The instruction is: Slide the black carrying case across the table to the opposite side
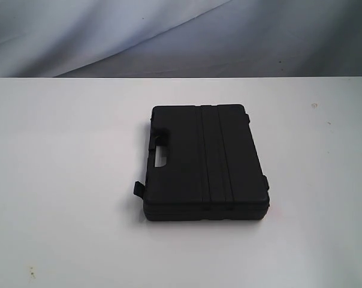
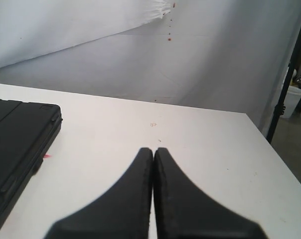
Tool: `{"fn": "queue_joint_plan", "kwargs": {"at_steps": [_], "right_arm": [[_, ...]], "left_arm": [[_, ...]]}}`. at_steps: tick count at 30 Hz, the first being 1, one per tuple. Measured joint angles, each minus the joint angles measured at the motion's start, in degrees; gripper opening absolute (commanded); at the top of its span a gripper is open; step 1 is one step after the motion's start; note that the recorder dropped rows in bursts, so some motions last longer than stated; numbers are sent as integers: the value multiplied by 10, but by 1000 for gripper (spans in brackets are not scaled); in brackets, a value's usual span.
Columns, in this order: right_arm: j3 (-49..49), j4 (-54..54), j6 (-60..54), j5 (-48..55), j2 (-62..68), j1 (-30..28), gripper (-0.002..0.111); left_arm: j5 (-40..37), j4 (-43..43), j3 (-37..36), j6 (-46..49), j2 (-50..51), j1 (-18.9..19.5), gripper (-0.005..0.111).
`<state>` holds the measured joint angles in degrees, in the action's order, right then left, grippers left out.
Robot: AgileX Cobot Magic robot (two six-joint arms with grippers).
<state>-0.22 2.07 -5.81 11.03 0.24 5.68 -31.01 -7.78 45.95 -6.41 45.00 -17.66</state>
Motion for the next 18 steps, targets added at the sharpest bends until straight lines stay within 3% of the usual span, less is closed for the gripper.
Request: {"fn": "queue_joint_plan", "kwargs": {"at_steps": [8,18], "right_arm": [[0,0,0,0,0,0,0],[0,0,0,0,0,0,0]], "left_arm": [[11,26,19,-43,143,-57,0],[-28,149,183,-191,351,-135,0]]}}
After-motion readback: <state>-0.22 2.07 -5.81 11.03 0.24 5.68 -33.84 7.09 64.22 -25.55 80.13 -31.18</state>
